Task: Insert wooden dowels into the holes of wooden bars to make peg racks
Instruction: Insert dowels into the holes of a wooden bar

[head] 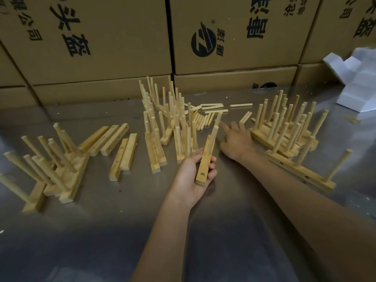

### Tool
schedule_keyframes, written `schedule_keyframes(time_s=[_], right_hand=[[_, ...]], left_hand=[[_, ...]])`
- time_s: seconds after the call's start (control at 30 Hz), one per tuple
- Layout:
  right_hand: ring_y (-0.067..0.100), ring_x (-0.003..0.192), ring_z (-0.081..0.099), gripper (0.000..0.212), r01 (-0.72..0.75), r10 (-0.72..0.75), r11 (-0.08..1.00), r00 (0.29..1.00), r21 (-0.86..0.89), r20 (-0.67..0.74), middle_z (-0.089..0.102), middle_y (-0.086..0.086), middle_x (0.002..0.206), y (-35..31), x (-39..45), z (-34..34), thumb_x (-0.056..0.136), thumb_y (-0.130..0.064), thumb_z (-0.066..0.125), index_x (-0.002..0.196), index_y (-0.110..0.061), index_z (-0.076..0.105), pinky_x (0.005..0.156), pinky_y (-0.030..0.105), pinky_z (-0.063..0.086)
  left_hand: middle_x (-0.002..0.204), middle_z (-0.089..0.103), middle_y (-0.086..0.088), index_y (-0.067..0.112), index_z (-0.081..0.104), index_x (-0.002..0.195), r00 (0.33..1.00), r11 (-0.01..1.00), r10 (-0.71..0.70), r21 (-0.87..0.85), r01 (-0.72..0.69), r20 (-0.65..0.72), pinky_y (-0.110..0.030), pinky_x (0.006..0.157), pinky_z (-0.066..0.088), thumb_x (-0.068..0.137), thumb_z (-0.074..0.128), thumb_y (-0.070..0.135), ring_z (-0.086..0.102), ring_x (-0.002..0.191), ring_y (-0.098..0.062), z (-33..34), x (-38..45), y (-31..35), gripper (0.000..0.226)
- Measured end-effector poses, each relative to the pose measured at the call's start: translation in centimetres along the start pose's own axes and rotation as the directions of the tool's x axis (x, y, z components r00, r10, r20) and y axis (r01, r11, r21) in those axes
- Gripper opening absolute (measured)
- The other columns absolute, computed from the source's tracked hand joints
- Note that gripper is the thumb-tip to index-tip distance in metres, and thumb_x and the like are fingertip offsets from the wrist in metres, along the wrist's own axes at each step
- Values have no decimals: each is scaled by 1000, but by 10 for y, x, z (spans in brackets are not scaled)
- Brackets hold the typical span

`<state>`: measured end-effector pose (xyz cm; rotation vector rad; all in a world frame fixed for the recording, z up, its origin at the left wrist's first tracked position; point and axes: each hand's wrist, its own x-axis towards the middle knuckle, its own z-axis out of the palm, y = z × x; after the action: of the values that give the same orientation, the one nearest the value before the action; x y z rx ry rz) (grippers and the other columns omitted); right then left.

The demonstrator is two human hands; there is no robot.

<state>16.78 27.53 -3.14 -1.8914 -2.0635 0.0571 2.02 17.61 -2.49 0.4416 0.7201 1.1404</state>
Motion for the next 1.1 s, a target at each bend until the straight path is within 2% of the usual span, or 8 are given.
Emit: schedule_keyframes(time_s=[0.13, 0.37, 0.5, 0.73, 0.83, 0.93, 1.0, 1.1], right_hand=[[34, 127, 37, 49, 34, -33, 985, 999, -172, 6, 43, 15, 137, -10, 41, 9, 99, -31, 44, 148, -30, 38, 105, 47, 31], [33, 119, 44, 34, 69, -80, 992, 991, -104, -108, 52, 15, 125, -9, 44, 14, 95, -25, 49, 126, -14, 55, 97, 44, 36], [32, 114, 50, 29, 27, -27, 1000, 985, -2, -169, 58, 14, 119, -11, 35, 9, 96, -33, 48, 110, -11, 62, 94, 42, 39], [37, 120, 50, 32, -220, 254, 950, 957, 224, -138, 53, 21, 125, -8, -8, -2, 93, -14, 58, 121, 1, 52, 99, 39, 42], [38, 121, 47, 34, -230, 247, 963, 962, 141, -114, 50, 22, 126, -9, -45, -7, 91, -16, 60, 121, 0, 56, 100, 41, 41], [36, 117, 49, 24, -196, 224, 958, 967, 208, -122, 55, 20, 118, -9, -77, -12, 87, -10, 59, 111, -4, 61, 98, 37, 38], [33, 112, 51, 18, -170, 215, 929, 971, 330, -105, 58, 15, 110, -7, -94, -17, 87, -4, 54, 103, -7, 63, 91, 34, 37], [26, 93, 57, 9, -143, 226, 832, 970, 536, -91, 60, 7, 94, -5, -117, -21, 95, -6, 46, 99, -13, 51, 69, 31, 33]], left_hand=[[74, 54, -10, 6, 57, 122, 1000, 1000, -4, -5, 4, 9, -20, 43, 37, 105, 36, 9, 47, 55, -12, -2, 3, -1, 28], [74, 55, -10, 5, 55, 129, 1000, 1000, -7, 6, 7, 12, -21, 43, 39, 105, 38, 10, 47, 55, -13, -3, 4, -1, 30], [74, 54, -10, 6, 56, 128, 1000, 1000, -3, 15, 2, 9, -21, 43, 39, 105, 37, 9, 47, 56, -13, -2, 3, 0, 29], [76, 54, -11, 4, 54, 122, 1000, 1000, 6, 22, -6, -1, -21, 44, 39, 105, 37, 9, 46, 58, -13, -1, -3, 3, 25], [76, 54, -11, 4, 54, 117, 1000, 1000, 6, 23, -5, -13, -21, 44, 40, 105, 39, 11, 46, 58, -14, 1, -7, 4, 20], [76, 53, -10, 3, 53, 116, 1000, 999, 8, 34, -7, -28, -21, 44, 39, 105, 39, 14, 46, 59, -14, 4, -11, 4, 20], [76, 53, -10, 3, 52, 115, 999, 999, 12, 36, -10, -41, -21, 43, 39, 105, 39, 16, 46, 58, -14, 5, -12, 4, 21], [76, 52, -10, 3, 52, 113, 999, 999, 19, 36, -18, -41, -21, 45, 39, 105, 40, 16, 45, 59, -14, 6, -15, 5, 19]])
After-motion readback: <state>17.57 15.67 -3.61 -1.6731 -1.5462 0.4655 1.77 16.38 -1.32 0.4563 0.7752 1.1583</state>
